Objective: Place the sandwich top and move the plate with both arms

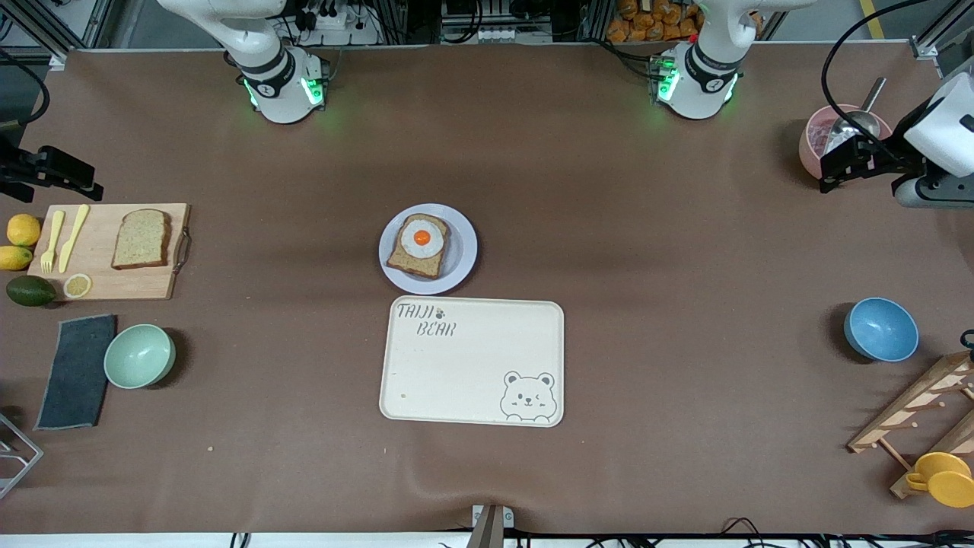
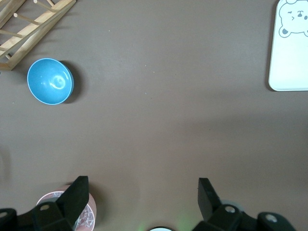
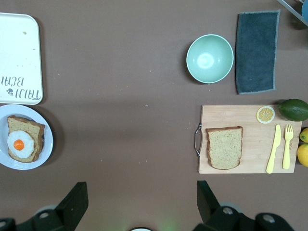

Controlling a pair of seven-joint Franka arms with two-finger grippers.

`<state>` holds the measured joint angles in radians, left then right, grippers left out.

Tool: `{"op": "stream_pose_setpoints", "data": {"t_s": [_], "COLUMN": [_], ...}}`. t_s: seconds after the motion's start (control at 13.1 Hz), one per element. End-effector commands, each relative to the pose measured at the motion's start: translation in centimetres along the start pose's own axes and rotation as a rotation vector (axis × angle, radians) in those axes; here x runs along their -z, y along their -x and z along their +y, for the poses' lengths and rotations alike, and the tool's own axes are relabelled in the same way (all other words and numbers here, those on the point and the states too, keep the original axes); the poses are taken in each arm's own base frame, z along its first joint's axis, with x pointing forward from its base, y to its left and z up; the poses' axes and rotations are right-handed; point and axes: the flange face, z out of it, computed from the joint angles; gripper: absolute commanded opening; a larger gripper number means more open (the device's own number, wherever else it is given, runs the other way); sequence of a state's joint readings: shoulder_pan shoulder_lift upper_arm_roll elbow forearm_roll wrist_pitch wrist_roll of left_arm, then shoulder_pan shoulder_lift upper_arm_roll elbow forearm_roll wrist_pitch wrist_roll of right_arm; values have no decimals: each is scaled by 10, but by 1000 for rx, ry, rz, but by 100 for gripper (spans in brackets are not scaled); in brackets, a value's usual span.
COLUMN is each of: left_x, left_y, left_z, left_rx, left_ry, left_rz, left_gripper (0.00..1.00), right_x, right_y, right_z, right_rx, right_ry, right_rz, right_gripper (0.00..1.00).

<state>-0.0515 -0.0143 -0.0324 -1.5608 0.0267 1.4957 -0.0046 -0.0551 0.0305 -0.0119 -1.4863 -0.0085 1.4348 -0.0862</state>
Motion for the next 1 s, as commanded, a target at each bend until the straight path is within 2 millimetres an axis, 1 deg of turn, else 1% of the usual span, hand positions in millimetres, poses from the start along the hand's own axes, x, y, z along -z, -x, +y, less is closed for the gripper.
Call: {"op": "stream_pose_setpoints", "data": {"t_s": [0.0,0.23,0.31,0.38,0.46,0.61,0.92], "left_x": [4,15,19,14,13,12,7], "left_y": [-1,-1,-2,-8,-10,-10,-12], "left_z": [4,6,5,3,4,2,9], "left_rx": [33,42,46,50,66,169,169], "left_ry": [24,52,37,35,41,50,52], "left_rz": [10,34,44,36,32,27,15], "left_gripper": [100,100,100,100,100,100,100], "right_x": [3,4,4,4,4,4,2], "right_y": [1,1,1,1,1,1,0], "right_z": [-1,-1,-1,-1,-1,-1,-1], "right_rx": [-4,-6,-6,-6,-6,-6,-6], "right_ry": [1,1,1,1,1,1,1], "right_rz": [-1,2,1,2,2,2,-1], "right_gripper": [100,100,100,100,100,100,100]}}
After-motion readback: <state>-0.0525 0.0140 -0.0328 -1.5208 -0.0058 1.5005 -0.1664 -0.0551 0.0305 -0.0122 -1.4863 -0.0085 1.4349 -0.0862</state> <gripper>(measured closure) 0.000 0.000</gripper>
